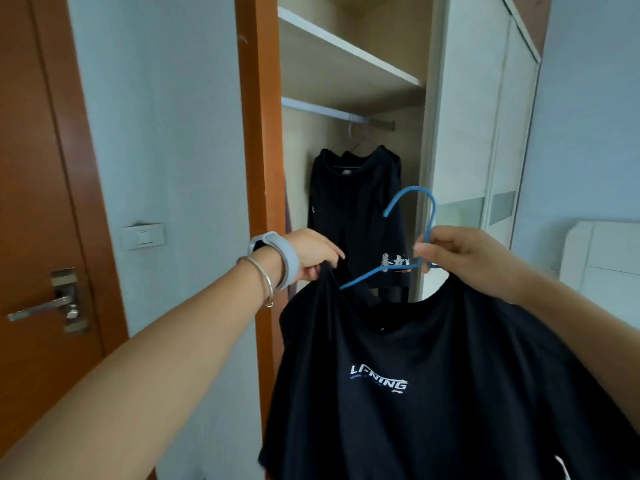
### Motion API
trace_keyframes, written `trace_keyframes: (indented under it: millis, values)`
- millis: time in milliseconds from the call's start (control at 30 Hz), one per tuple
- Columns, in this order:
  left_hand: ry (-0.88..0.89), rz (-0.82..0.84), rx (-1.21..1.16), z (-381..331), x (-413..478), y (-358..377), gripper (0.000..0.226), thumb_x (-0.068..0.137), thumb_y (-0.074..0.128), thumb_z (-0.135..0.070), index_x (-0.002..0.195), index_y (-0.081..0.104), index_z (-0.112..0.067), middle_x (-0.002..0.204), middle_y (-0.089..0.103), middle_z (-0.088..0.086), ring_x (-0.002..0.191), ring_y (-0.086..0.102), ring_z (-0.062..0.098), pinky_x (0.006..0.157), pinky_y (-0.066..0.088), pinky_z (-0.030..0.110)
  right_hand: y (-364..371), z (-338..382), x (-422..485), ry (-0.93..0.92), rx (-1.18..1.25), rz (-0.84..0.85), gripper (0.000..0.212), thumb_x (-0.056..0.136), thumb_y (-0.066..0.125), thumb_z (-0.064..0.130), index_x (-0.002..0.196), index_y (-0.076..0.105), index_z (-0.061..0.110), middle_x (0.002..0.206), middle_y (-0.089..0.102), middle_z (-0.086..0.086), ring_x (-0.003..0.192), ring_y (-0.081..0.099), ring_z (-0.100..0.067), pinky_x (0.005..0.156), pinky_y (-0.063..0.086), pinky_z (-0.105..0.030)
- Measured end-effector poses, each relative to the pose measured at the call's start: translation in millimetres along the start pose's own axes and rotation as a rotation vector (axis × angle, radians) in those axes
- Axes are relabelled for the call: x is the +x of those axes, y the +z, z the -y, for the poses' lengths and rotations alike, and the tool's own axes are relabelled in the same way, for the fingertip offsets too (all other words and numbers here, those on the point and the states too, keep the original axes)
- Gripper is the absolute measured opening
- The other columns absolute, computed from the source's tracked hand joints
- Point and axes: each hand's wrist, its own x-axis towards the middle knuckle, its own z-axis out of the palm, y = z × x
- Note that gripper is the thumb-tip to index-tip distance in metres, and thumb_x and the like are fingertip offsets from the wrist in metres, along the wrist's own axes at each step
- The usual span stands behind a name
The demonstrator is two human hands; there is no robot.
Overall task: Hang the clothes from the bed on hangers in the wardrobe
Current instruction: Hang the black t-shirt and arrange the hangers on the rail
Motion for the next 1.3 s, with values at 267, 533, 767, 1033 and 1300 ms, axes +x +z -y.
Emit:
trace_keyframes:
  millis: [267, 533, 767, 1033, 1300]
  values:
    - [0.316, 0.078, 0.316, -6.3, 68.9, 58.8, 0.024, 0.088, 0.054, -0.027, 0.095, 0.069, -0.009, 0.075, 0.058, 0.002, 0.066, 0.052, 0.012, 0.065, 0.046, 0.023, -1.4, -63.0, 35.7, 0.103, 0.024, -0.078, 0.025, 0.09, 0.054, 0.029, 0.065, 0.061, 0.027, 0.056, 0.061, 0.009, 0.055, 0.053, 0.003, 0.067, 0.042, -0.019]
    - [0.586, 0.004, 0.382, 8.5, 139.2, 63.5, 0.025, 0.09, 0.054, -0.03, 0.1, 0.069, -0.013, 0.071, 0.059, -0.005, 0.063, 0.051, 0.005, 0.058, 0.037, 0.007, -18.5, -109.6, 61.6, 0.221, -0.03, -0.11, 0.014, 0.085, 0.062, 0.028, 0.08, 0.061, 0.041, 0.066, 0.065, 0.008, 0.056, 0.055, 0.005, 0.066, 0.041, -0.015]
    - [0.657, -0.199, 0.162, 18.9, 200.0, 41.0, 0.028, 0.089, 0.057, -0.028, 0.108, 0.068, -0.01, 0.093, 0.068, 0.0, 0.088, 0.059, 0.01, 0.062, 0.039, 0.005, -42.6, -143.5, 67.9, 0.408, -0.047, -0.198, 0.011, 0.083, 0.065, 0.019, 0.075, 0.071, 0.024, 0.063, 0.07, 0.015, 0.063, 0.061, 0.004, 0.064, 0.044, -0.006]
    - [0.676, -0.261, 0.047, 31.1, 243.0, 47.6, 0.03, 0.088, 0.057, -0.028, 0.11, 0.068, -0.009, 0.099, 0.071, 0.004, 0.086, 0.059, 0.008, 0.061, 0.038, -0.008, -31.5, -164.1, 97.2, 0.402, -0.038, -0.437, 0.018, 0.088, 0.058, 0.026, 0.073, 0.068, 0.025, 0.06, 0.069, 0.012, 0.063, 0.06, -0.001, 0.072, 0.043, -0.023]
    - [0.671, -0.287, -0.002, 31.3, 289.2, 59.7, 0.033, 0.087, 0.059, -0.025, 0.114, 0.065, -0.007, 0.11, 0.068, 0.003, 0.095, 0.058, 0.008, 0.063, 0.037, -0.006, 6.0, -168.1, 187.4, 0.268, -0.178, -0.252, 0.014, 0.092, 0.052, 0.029, 0.091, 0.065, 0.024, 0.061, 0.053, 0.01, 0.055, 0.05, -0.003, 0.06, 0.041, -0.012]
